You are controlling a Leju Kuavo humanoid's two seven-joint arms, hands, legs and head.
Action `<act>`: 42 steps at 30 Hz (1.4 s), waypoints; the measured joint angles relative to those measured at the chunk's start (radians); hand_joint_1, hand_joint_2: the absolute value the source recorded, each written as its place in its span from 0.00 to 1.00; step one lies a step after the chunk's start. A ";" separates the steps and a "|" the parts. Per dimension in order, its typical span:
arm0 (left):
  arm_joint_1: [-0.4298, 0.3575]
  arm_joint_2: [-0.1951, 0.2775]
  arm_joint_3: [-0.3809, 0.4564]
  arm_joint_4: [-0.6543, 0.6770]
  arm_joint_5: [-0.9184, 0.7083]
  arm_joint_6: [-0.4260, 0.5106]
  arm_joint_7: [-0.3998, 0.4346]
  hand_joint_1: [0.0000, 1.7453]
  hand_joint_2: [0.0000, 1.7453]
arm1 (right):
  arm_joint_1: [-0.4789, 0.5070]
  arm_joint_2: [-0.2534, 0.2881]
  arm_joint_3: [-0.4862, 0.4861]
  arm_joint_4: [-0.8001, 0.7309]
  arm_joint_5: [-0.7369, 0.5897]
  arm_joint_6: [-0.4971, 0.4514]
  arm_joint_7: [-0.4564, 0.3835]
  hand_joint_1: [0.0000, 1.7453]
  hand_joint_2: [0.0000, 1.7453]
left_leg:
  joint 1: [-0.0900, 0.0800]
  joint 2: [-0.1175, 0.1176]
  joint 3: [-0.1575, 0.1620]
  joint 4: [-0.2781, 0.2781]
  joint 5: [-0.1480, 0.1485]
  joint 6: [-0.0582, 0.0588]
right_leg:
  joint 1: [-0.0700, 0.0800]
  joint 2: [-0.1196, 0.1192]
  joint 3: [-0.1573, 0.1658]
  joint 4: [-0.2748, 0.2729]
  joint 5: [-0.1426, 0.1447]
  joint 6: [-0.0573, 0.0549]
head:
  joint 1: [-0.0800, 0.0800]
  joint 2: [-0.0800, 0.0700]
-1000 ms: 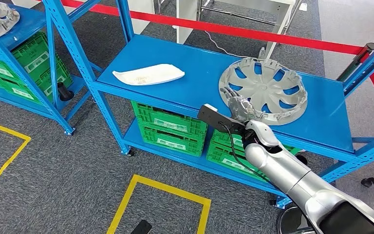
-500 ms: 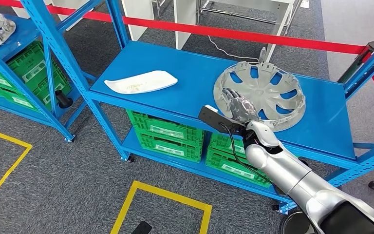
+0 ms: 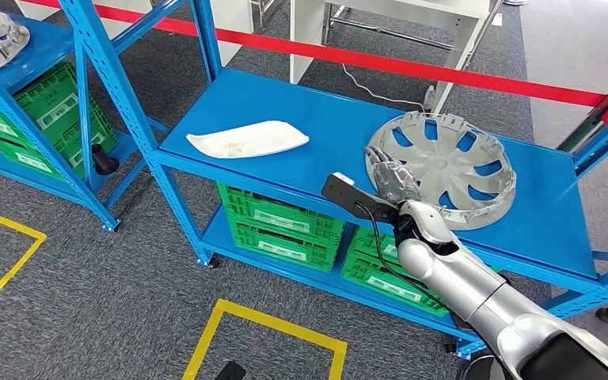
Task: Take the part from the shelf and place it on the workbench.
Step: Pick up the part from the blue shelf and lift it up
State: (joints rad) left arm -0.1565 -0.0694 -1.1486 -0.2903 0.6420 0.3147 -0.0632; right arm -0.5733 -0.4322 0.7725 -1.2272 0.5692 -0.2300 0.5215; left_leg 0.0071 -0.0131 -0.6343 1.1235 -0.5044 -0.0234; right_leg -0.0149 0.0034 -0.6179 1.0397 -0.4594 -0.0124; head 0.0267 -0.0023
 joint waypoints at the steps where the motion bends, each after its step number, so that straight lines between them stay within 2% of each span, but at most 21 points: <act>1: 0.000 0.000 0.000 0.000 0.000 0.000 0.000 0.00 0.00 | 0.000 0.000 0.000 0.000 0.000 0.000 0.000 0.00 0.00 | 0.000 0.000 0.002 -0.004 0.002 0.000 | 0.000 0.000 0.000 0.000 0.000 0.000 | 0.000 0.000; 16: 0.000 0.000 0.000 0.000 0.000 0.000 0.000 0.00 0.00 | 0.000 0.000 0.000 0.000 0.000 0.000 0.000 0.00 0.00 | 0.000 0.000 0.023 -0.052 0.020 0.003 | 0.000 0.000 0.002 0.000 -0.002 0.003 | 0.000 0.000; 31: -0.001 0.000 0.000 0.000 0.000 0.000 0.000 0.00 0.00 | 0.000 0.000 0.000 0.000 0.000 0.000 -0.001 0.00 0.00 | -0.002 0.000 0.031 -0.065 0.008 0.007 | 0.000 0.000 0.002 0.000 -0.003 0.005 | 0.000 0.000; 42: -0.001 0.000 0.000 0.000 0.000 0.000 0.000 0.00 0.00 | -0.002 0.000 0.000 0.000 0.000 0.000 -0.001 0.00 0.00 | -0.005 -0.001 0.033 -0.069 0.005 0.009 | 0.006 0.001 0.000 0.001 -0.002 0.008 | 0.000 0.000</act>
State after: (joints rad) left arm -0.1578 -0.0694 -1.1486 -0.2899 0.6416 0.3147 -0.0633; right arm -0.5750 -0.4322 0.7725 -1.2272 0.5692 -0.2304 0.5207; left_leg 0.0017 -0.0140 -0.6011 1.0545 -0.4990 -0.0146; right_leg -0.0092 0.0040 -0.6177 1.0404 -0.4619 -0.0044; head 0.0267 -0.0023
